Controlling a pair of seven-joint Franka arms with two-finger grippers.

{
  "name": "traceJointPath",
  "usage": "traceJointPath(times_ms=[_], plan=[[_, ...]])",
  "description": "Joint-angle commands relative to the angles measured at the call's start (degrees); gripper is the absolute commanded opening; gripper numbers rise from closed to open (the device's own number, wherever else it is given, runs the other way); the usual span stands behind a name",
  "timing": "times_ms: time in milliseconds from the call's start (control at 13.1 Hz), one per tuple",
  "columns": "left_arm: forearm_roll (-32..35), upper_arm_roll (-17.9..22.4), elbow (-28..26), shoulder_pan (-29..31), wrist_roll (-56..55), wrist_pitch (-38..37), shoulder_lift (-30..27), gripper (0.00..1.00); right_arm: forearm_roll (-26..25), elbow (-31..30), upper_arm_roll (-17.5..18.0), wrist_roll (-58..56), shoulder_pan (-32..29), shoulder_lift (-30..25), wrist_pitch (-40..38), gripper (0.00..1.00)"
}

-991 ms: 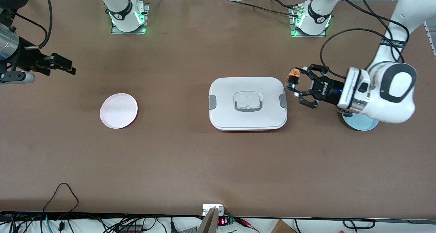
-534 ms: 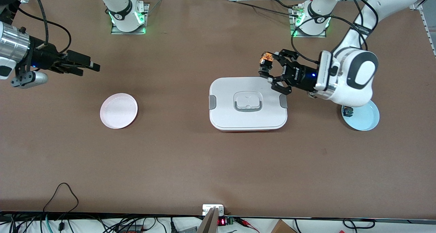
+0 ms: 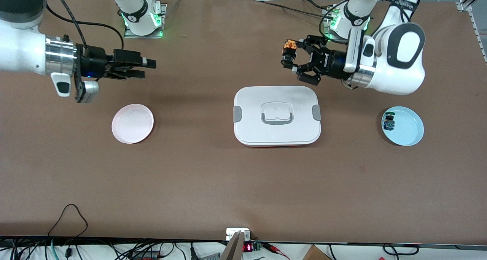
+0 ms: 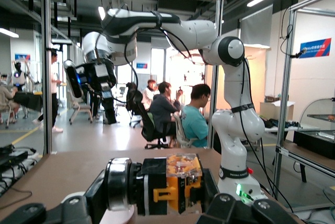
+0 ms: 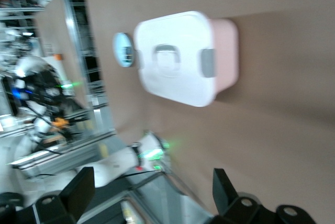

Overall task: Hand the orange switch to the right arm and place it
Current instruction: 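Carry the switch past the box while the right gripper reaches toward it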

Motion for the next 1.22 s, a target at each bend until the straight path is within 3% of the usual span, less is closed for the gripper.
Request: traceJointPath(times_ms=[0,76,229,610,991,1144], plan=[[-2.2,-0.6,-3.7,1.0,-4.6,1.1,-7.8,0.00,12.6,0.5,-0.4,-0.4,0.6,3.4,0.3,1.00],[-2.2,-0.6,-4.1,1.0,-5.5,1.1,-8.6,0.00,17.3,0.5,-0.4,-0.4,1.6,4.6,0.8,1.00],[-3.2,-0.9,-4.9,0.9,-5.7,1.1,-8.4,0.00,21.9,0.5,-0.4,-0.7,3.3,5.4,2.1,1.00],[-6.0,-1.8,-5.6,0.7,-7.1,1.1,-7.9,0.00,28.6,-0.2,-0.3,-4.9,12.7,6.0,11.7,1.00],[-6.3,-1.8,-5.4,0.7,-7.1,1.2,-7.8,0.00,37.5,-2.9,-0.3,-8.9,17.8,8.7,12.4,1.00],[-6.3,-1.8,-5.1,0.7,-7.1,1.2,-7.8,0.00,41.0,-4.4,-0.3,-10.4,21.4,8.6,17.1,1.00]])
